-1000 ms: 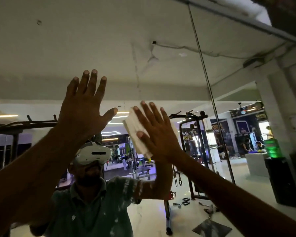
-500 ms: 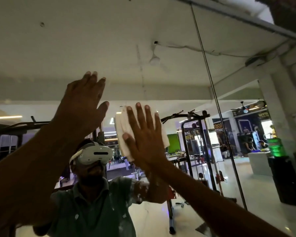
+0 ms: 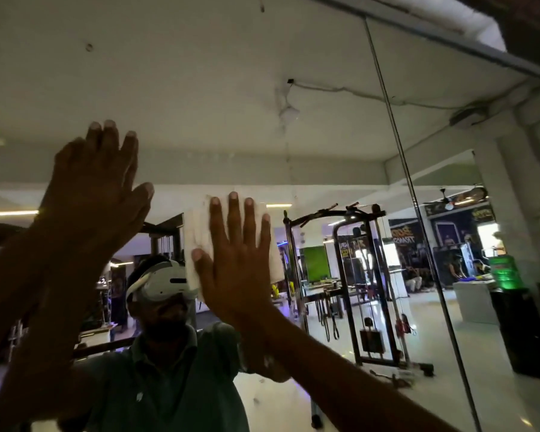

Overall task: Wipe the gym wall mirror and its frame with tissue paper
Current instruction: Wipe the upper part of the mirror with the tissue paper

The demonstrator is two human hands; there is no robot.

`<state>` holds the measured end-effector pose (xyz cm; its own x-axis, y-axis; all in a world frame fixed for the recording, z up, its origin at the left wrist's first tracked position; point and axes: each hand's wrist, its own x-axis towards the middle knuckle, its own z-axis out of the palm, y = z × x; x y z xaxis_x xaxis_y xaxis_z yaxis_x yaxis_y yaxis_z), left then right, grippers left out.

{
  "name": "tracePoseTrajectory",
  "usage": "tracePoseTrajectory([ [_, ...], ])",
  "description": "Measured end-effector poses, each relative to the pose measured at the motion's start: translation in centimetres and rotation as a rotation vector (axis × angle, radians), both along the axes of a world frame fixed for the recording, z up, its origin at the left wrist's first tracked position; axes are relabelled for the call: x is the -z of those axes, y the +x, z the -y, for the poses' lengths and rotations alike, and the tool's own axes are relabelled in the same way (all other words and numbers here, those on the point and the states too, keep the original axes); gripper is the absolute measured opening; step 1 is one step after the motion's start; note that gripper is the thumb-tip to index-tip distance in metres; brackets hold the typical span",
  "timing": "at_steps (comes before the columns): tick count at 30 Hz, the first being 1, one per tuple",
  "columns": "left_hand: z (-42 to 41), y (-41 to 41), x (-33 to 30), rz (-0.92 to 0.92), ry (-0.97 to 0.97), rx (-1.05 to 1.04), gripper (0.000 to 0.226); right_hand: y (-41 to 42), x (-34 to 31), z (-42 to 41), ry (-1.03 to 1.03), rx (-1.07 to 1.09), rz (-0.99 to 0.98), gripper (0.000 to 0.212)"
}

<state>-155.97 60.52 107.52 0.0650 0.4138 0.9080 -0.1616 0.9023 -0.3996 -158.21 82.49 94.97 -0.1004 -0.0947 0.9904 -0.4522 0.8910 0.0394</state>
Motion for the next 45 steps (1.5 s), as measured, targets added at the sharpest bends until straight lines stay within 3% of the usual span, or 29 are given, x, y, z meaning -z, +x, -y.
tracePoseTrajectory([
  [2, 1.5, 0.7, 0.0, -0.003, -0.049, -0.025, 0.076, -0.8, -1.2, -2.1, 0.137, -0.011, -0.051, 0.07],
  [4, 3.7, 0.1, -0.5, -0.012, 0.007, -0.015, 0.078, -2.2, -3.9, -5.8, 0.114, 0.052, -0.074, 0.067],
  [6, 8.4, 0.0, -1.7, 0.073, 0.126, -0.201, 0.081, -3.0, -6.9, -9.4, -0.118, 0.101, -0.022, 0.072],
  [7, 10.9, -0.8, -2.9, 0.096, 0.193, -0.13, 0.085, -3.0, -8.1, -10.3, -0.283, 0.103, 0.03, 0.077],
  [8, 13.5, -1.1, -4.0, 0.232, 0.194, -0.198, 0.17, -2.9, -9.2, -10.0, -0.464, 0.101, 0.072, 0.083],
  [9, 14.9, -0.9, -3.7, 0.162, 0.198, -0.118, 0.092, -2.6, -10.2, -8.6, -0.623, 0.094, 0.095, 0.089],
  [10, 14.4, -0.3, -3.5, 0.165, 0.282, -0.133, 0.098, -1.8, -10.9, -6.0, -0.71, 0.072, 0.105, 0.093],
  [11, 14.1, 0.9, -2.5, 0.024, 0.138, -0.024, 0.1, -0.7, -11.1, -2.7, -0.698, 0.058, 0.093, 0.092],
  [12, 12.2, 1.7, -1.5, 0.006, 0.157, -0.062, 0.093, 0.4, -10.9, 1.2, -0.596, 0.047, 0.061, 0.088],
  [15, 10.4, 5.2, -0.5, -0.022, 0.049, 0.083, 0.073, 3.3, -8.4, 11.0, -0.07, 0.027, -0.062, 0.074],
  [17, 12.3, 5.7, -1.4, 0.016, -0.032, 0.028, 0.07, 3.6, -8.3, 11.4, 0.196, -0.002, -0.105, 0.072],
  [19, 14.1, 6.2, -1.7, 0.05, -0.081, -0.049, 0.071, 2.1, -9.7, 7.5, 0.326, 0.021, -0.179, 0.069],
  [21, 14.7, 7.0, -1.8, 0.13, -0.069, -0.064, 0.072, 0.4, -12.2, 1.9, 0.219, 0.071, -0.158, 0.071],
  [24, 14.1, 7.9, -1.0, 0.159, -0.08, -0.089, 0.073, -1.0, -16.2, -4.3, -0.254, 0.094, -0.014, 0.083],
  [27, 13.1, 7.6, -0.3, 0.136, -0.023, -0.075, 0.078, 0.2, -17.3, 0.9, -0.651, 0.05, -0.003, 0.089],
  [29, 12.6, 7.3, -0.1, 0.146, 0.01, -0.066, 0.08, 2.3, -14.7, 8.2, -0.502, 0.046, -0.057, 0.086],
  [31, 12.6, 7.4, -0.1, 0.141, 0.038, -0.049, 0.084, 4.0, -10.7, 13.8, -0.114, 0.001, -0.104, 0.078],
  [34, 13.3, 7.6, -0.3, 0.166, 0.023, -0.071, 0.085, 3.3, -10.1, 12.1, 0.175, -0.049, -0.17, 0.068],
  [37, 14.3, 7.5, -0.3, 0.172, -0.04, -0.117, 0.083, 1.2, -13.2, 4.6, 0.007, 0.017, -0.152, 0.069],
  [40, 13.9, 7.8, 0.2, 0.156, -0.025, -0.122, 0.084, -1.0, -15.8, -3.1, -0.407, 0.082, -0.008, 0.077],
  [42, 12.9, 7.6, 1.0, 0.121, 0.035, -0.078, 0.085, -1.0, -16.1, -3.0, -0.644, 0.05, 0.009, 0.079],
  [43, 12.2, 7.9, 1.3, 0.1, 0.058, -0.058, 0.086, -0.3, -15.5, -0.8, -0.673, 0.04, -0.009, 0.078],
  [45, 10.7, 8.2, 1.9, 0.06, 0.087, -0.007, 0.082, 1.6, -12.7, 5.4, -0.47, 0.054, -0.059, 0.072],
])
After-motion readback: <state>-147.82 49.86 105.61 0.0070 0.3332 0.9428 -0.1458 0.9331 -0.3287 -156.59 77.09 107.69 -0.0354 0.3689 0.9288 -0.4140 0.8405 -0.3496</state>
